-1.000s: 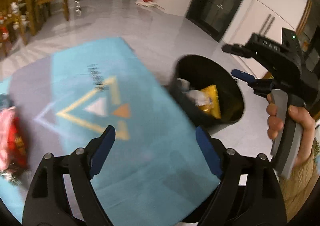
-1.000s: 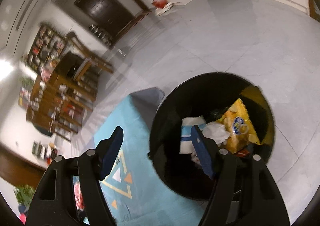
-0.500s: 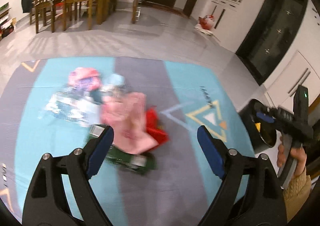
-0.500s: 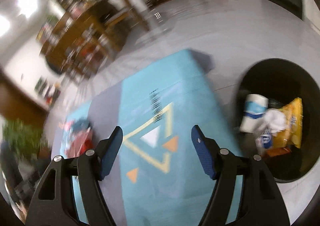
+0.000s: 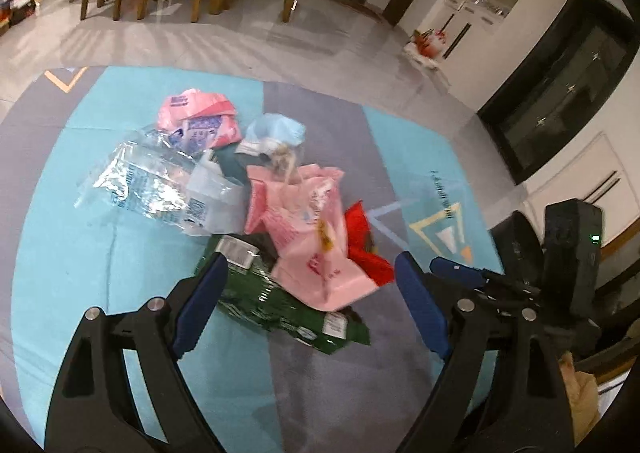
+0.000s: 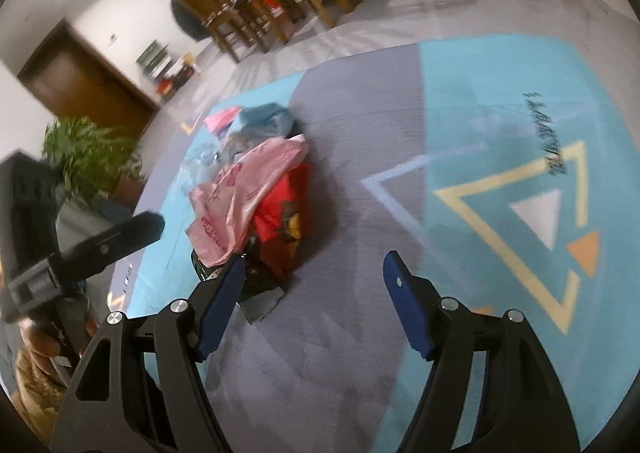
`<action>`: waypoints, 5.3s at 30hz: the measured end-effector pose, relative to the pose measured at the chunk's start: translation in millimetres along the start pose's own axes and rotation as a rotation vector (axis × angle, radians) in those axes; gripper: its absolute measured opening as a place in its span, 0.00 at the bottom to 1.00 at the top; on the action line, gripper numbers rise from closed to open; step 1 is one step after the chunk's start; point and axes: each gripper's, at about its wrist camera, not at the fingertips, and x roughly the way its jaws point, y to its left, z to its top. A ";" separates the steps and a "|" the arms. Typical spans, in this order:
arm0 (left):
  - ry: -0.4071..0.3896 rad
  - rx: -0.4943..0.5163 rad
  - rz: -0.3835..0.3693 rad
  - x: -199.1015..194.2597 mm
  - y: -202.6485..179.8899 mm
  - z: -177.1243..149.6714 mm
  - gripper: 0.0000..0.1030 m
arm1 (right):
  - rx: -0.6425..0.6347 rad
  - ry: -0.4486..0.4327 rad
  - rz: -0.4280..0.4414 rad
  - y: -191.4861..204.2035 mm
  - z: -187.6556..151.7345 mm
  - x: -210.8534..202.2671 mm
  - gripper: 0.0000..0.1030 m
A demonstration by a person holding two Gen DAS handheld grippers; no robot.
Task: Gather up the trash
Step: 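Grasp the pink bag with the left tool while the right tool grasps the red wrapper, then carry the pink bag and red wrapper to the bucket and release both, then return both tools to the mat and grasp the clear bag and green snack bag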
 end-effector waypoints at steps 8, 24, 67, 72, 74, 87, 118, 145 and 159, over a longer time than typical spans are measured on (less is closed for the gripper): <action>0.036 -0.042 -0.016 19.0 7.5 3.1 0.63 | -0.048 0.030 -0.019 15.0 2.4 29.1 0.69; 0.051 -0.081 -0.040 24.1 13.7 2.7 0.09 | -0.094 0.014 0.002 27.6 3.3 42.2 0.23; -0.049 0.045 -0.216 -66.1 -97.4 -44.6 0.05 | 0.045 -0.337 0.020 -28.2 -29.7 -127.9 0.20; -0.082 0.063 -0.211 -76.8 -112.8 -41.0 0.05 | 0.076 -0.410 0.033 -37.8 -31.7 -150.6 0.20; -0.093 0.073 -0.216 -80.5 -118.9 -40.4 0.05 | 0.098 -0.438 0.031 -45.2 -34.0 -160.5 0.20; -0.089 0.178 -0.305 -64.9 -186.2 -26.0 0.05 | 0.201 -0.587 -0.065 -95.1 -59.1 -214.6 0.20; 0.251 0.442 -0.386 137.0 -396.3 -41.4 0.42 | 0.743 -0.602 -0.293 -259.6 -90.3 -254.2 0.44; 0.039 0.278 -0.066 9.0 -144.4 -55.8 0.92 | 0.574 -0.381 -0.033 -171.1 -45.6 -187.1 0.67; -0.003 -0.190 0.100 -31.6 40.0 -19.1 0.96 | 0.034 -0.044 0.072 3.0 -12.8 -46.8 0.67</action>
